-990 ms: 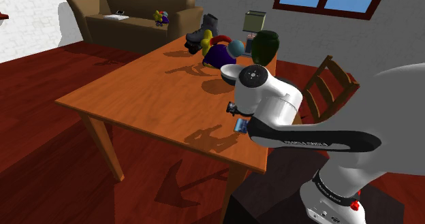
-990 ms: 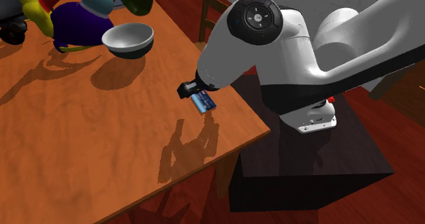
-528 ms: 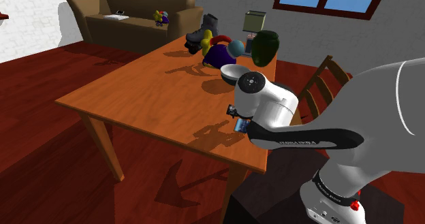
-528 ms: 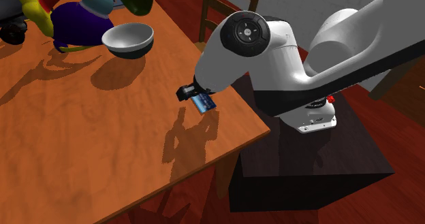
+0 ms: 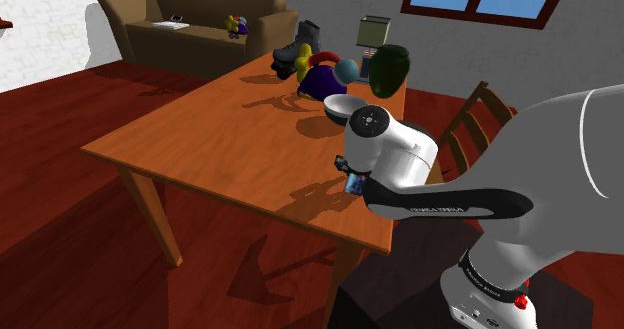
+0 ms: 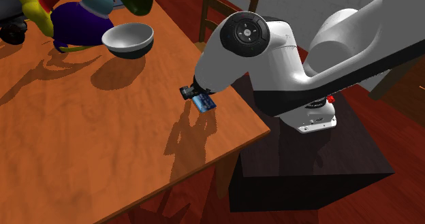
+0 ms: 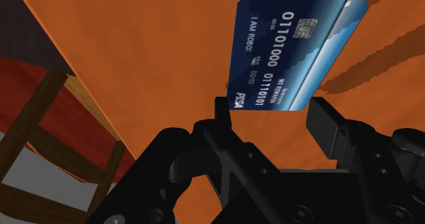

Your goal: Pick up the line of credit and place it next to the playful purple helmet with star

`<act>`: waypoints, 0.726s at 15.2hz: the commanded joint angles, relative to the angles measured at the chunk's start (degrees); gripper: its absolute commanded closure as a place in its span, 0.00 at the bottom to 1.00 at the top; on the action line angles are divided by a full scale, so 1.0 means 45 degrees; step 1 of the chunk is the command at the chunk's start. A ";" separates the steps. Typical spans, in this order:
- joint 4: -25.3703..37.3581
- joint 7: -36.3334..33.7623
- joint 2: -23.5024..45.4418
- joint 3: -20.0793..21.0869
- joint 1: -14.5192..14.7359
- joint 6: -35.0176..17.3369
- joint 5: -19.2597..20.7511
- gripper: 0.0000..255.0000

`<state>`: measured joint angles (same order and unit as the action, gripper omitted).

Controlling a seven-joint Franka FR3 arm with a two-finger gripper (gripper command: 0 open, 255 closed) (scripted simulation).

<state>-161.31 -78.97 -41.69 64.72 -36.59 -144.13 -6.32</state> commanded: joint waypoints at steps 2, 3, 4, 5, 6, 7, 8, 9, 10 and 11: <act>-0.0003 0.0000 0.0001 0.0001 0.0000 0.0001 0.0000 1.00; -0.0003 0.0000 0.0001 0.0000 -0.0001 0.0000 0.0000 1.00; -0.0003 0.0001 0.0000 -0.0001 0.0000 0.0001 0.0000 1.00; -0.0003 0.0000 0.0001 0.0001 0.0000 0.0000 0.0000 1.00; -0.0004 0.0000 0.0001 0.0001 0.0000 0.0000 0.0000 1.00; -0.0002 -0.0001 0.0004 0.0004 -0.0006 -0.0005 0.0002 1.00; 0.0050 0.0114 -0.0110 -0.0210 0.0144 0.0196 -0.0013 1.00; 0.0106 0.0226 -0.0224 -0.0417 0.0284 0.0396 -0.0024 1.00; 0.0164 0.0336 -0.0336 -0.0616 0.0414 0.0595 -0.0031 1.00; 0.0227 0.0443 -0.0447 -0.0808 0.0534 0.0791 -0.0036 1.00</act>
<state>-160.50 -77.46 -43.08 62.05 -34.99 -141.63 -6.37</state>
